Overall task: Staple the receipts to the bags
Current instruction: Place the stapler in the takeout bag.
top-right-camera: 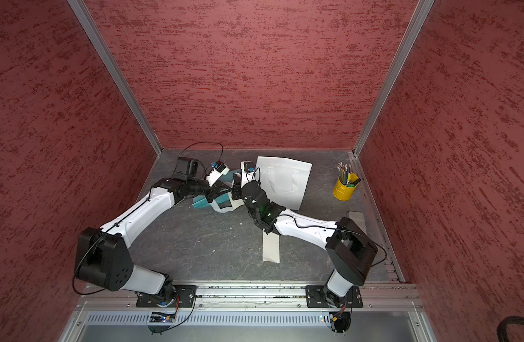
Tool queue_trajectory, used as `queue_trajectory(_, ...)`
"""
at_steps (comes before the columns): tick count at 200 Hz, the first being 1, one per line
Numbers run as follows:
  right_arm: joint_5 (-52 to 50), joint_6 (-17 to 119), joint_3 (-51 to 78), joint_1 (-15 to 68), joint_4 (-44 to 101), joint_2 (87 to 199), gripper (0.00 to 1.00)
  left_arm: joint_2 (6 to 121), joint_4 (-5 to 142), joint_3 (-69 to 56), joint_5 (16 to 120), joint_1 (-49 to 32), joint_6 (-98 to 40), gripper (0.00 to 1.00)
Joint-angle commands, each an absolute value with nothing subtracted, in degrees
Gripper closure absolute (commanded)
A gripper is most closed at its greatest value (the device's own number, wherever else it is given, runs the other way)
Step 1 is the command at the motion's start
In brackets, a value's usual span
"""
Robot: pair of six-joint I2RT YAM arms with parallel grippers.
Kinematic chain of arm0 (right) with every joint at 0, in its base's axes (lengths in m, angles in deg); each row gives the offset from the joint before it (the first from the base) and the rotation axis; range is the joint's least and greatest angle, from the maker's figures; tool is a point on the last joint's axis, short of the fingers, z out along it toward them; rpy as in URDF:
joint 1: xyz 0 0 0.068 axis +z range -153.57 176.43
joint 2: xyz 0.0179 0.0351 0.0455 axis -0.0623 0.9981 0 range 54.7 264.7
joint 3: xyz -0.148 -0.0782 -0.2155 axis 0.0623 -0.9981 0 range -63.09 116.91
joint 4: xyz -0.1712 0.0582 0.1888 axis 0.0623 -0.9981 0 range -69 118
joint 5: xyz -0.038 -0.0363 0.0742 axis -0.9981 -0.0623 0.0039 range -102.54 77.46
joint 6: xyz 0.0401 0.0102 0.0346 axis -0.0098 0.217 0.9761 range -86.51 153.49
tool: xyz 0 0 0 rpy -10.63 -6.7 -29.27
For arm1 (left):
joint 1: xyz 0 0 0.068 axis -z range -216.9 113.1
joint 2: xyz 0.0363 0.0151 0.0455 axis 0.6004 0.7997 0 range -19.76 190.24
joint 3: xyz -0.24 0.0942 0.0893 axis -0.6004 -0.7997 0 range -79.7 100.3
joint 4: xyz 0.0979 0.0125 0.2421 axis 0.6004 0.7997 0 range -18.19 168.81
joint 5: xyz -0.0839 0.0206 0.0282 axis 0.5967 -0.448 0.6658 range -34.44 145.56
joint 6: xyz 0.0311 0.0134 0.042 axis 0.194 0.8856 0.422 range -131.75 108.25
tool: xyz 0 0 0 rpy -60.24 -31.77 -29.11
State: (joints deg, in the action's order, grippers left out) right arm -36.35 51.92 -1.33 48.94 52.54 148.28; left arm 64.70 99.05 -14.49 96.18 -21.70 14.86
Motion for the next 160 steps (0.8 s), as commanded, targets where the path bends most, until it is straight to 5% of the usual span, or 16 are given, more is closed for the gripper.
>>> queue_trajectory(1,-38.7,51.0,0.9,50.3,51.1,149.0,1.00,65.7,99.2,-12.3,96.6,-22.4,13.6,1.00)
queue_trajectory(160,-43.5,47.8,2.0,50.8,49.8,150.5,1.00,64.7,96.9,-12.0,100.8,-23.3,10.3,1.00)
